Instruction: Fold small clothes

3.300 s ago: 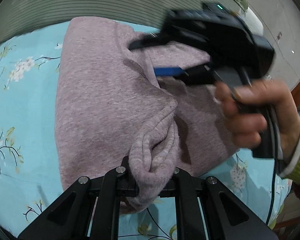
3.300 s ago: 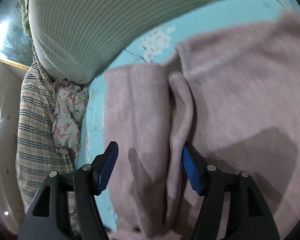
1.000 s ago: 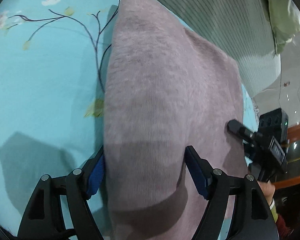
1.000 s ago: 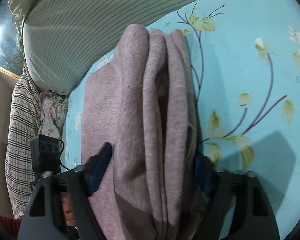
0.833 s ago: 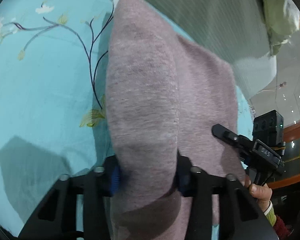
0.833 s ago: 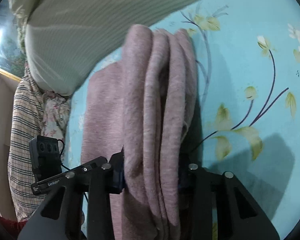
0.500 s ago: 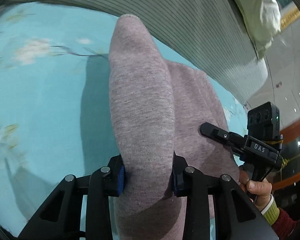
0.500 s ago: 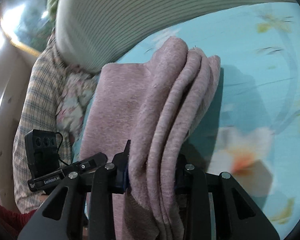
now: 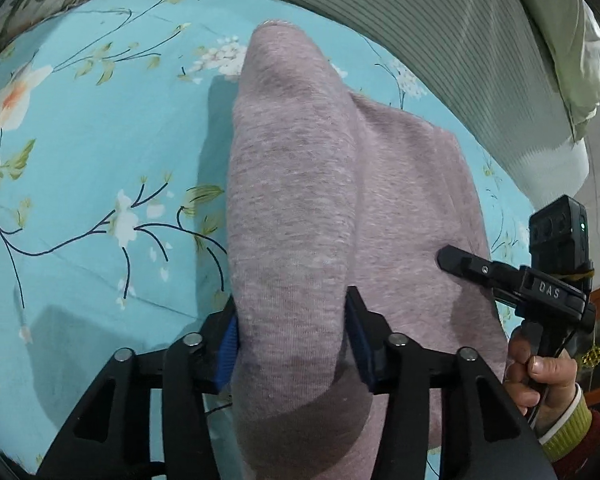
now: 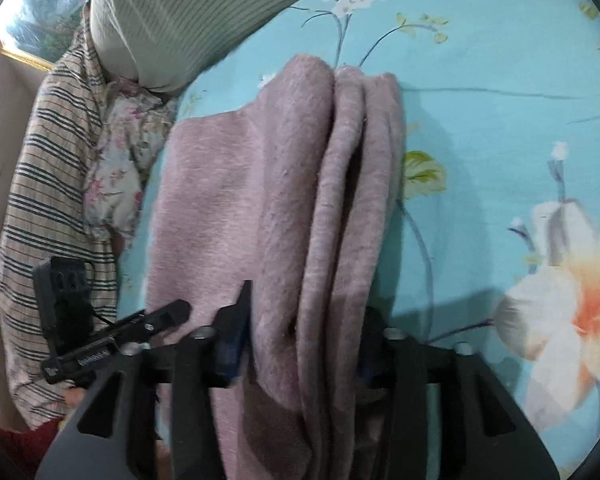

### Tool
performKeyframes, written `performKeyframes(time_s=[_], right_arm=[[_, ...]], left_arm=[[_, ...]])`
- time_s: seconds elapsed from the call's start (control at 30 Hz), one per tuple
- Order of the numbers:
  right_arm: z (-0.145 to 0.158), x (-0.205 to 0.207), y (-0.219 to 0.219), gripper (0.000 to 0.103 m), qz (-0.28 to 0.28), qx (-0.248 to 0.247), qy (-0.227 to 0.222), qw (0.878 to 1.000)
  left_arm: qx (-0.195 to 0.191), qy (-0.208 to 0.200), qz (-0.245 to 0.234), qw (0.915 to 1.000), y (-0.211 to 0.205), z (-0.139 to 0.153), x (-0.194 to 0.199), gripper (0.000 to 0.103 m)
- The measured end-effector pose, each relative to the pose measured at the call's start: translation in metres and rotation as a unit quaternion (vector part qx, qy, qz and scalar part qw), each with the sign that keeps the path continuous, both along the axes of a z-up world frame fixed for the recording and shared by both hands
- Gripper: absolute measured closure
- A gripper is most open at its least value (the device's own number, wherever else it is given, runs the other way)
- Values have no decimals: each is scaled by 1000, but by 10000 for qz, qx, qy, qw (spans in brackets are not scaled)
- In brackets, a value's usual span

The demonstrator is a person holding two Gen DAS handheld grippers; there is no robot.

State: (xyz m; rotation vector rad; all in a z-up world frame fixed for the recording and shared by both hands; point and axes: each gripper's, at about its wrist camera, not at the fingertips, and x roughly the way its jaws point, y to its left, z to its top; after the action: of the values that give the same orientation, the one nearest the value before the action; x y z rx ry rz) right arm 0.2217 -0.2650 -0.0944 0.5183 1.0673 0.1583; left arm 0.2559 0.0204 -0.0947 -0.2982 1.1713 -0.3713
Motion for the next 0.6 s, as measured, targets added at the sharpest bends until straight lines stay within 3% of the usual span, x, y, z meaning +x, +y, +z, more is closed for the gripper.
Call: performKeyframes(time_s=[0.07,0.13,0.23,0.3,0.33,0.4,0.47,0.6], right_arm=[[6,-6,-3,21,-204,-299,122,9993],[19,-19,-9,21,-333,-473,-77,9983],[48,-42,-9,22,-363,-887,-628,9934],[67,-49,3,35,-119,-956,-990,9904],[70,-48,8,39,-35,-935,-1008,9905],[67,-40,18,58,98,-862,-903,9921],[58,-33,20,68,103,-810,-758,9938],[43,-18,21,68,-133,-839,-508,9951]], left_arm=[[51,58,56,10000,-2,0,3,38],[237,148,114,9995,4,0,3,28],[274,53,152,9995,20,10,-5,28],[334,-112,211,9992,29,21,-13,28],[346,-209,230,9989,33,29,-20,30],[328,-297,183,9989,36,34,-28,34],[246,-342,63,9991,29,37,-28,47],[125,-470,-223,9986,18,46,-34,54]])
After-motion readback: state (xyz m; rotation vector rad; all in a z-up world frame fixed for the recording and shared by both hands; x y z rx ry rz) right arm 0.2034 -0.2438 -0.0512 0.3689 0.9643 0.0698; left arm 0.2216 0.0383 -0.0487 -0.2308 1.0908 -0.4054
